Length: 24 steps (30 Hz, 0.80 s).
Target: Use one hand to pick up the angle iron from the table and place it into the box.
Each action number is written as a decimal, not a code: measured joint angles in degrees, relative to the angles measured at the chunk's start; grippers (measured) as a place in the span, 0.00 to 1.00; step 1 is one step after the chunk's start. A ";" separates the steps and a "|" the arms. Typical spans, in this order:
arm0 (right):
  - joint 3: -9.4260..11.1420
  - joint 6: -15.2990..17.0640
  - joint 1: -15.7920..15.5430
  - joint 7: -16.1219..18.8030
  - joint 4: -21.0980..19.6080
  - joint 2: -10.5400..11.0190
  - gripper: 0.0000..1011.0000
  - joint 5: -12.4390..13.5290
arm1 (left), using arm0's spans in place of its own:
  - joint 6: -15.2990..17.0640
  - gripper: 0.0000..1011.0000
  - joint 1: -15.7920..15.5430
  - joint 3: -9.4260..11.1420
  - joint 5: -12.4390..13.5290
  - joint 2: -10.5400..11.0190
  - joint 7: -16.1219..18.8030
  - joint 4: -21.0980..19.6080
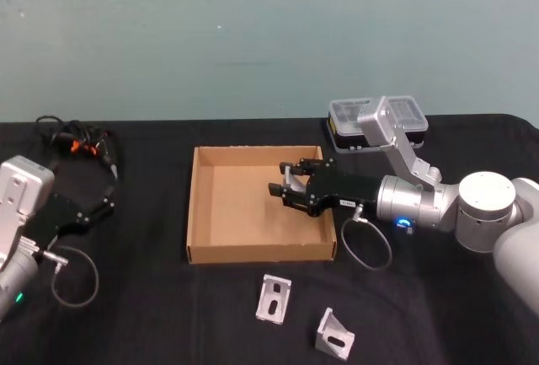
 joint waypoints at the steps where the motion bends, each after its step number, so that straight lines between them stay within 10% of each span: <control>1: 0.00 0.00 -0.01 0.00 -0.08 0.06 0.45 0.00 | 0.00 0.99 0.00 0.00 0.00 0.00 0.00 0.00; 16: 0.00 0.19 -0.31 -0.05 -0.75 0.40 0.47 0.18 | 0.00 0.99 0.00 0.00 0.00 0.00 0.00 0.00; 24: 0.01 0.30 -0.37 -0.11 -0.87 0.46 0.71 0.25 | 0.00 0.99 0.00 0.00 0.00 0.00 0.00 0.00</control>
